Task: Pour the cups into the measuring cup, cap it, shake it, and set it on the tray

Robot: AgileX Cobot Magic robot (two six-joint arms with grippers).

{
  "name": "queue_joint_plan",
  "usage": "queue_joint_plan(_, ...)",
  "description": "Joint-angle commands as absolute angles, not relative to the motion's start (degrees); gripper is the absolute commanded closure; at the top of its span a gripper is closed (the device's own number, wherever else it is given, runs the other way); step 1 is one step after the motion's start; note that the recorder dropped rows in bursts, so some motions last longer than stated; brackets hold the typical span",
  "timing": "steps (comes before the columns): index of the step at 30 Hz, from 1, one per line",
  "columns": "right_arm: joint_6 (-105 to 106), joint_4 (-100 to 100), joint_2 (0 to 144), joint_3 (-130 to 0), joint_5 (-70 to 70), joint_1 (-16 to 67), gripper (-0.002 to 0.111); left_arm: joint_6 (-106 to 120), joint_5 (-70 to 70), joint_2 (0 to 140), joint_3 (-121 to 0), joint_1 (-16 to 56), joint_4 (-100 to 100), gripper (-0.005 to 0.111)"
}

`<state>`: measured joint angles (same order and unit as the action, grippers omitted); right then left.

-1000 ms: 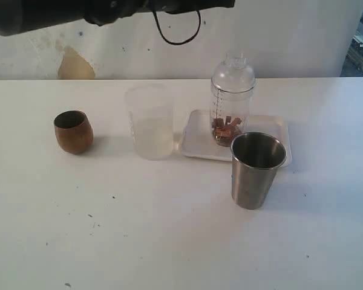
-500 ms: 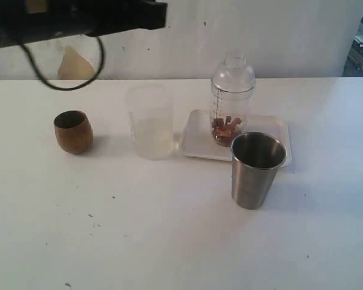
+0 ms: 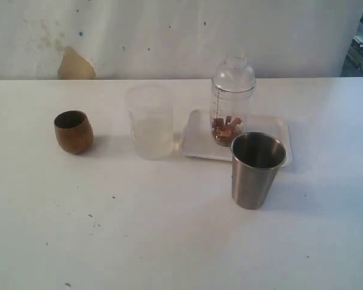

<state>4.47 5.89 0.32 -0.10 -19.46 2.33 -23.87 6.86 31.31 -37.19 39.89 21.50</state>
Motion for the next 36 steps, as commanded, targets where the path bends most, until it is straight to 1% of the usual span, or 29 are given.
queue_joint_plan(1, 4.27, 5.94, 0.0, 0.0, -19.25, 2.21, 0.106, -23.76, 13.76, 21.7, -35.75, 40.09, 20.92, 0.107)
queue_joint_plan(5, 4.27, 5.94, 0.0, 0.0, -19.25, 2.21, 0.106, -23.76, 19.61, 16.36, -35.75, 40.09, 20.92, 0.107)
queue_joint_plan(23, 4.27, 5.94, 0.0, 0.0, -19.25, 2.21, 0.106, -23.76, 20.02, 12.59, -35.75, 39.88, 21.02, 0.107)
queue_joint_plan(25, 4.27, 5.94, 0.0, 0.0, -19.25, 2.21, 0.106, -23.68, 19.66, 11.52, -35.75, 37.54, 20.92, 0.107)
queue_joint_plan(28, 4.27, 5.94, 0.0, 0.0, -19.25, 2.21, 0.106, -23.68, 18.9, 11.06, -35.75, 30.58, 21.03, 0.107)
queue_joint_plan(33, 4.27, 5.94, 0.0, 0.0, -19.25, 2.21, 0.106, -23.68, 19.15, 8.33, -35.75, 13.67, 21.03, 0.107)
queue_joint_plan(36, 4.27, 5.94, 0.0, 0.0, -19.25, 2.21, 0.106, -23.68, 20.0, 3.69, -35.75, 6.12, 21.03, 0.107)
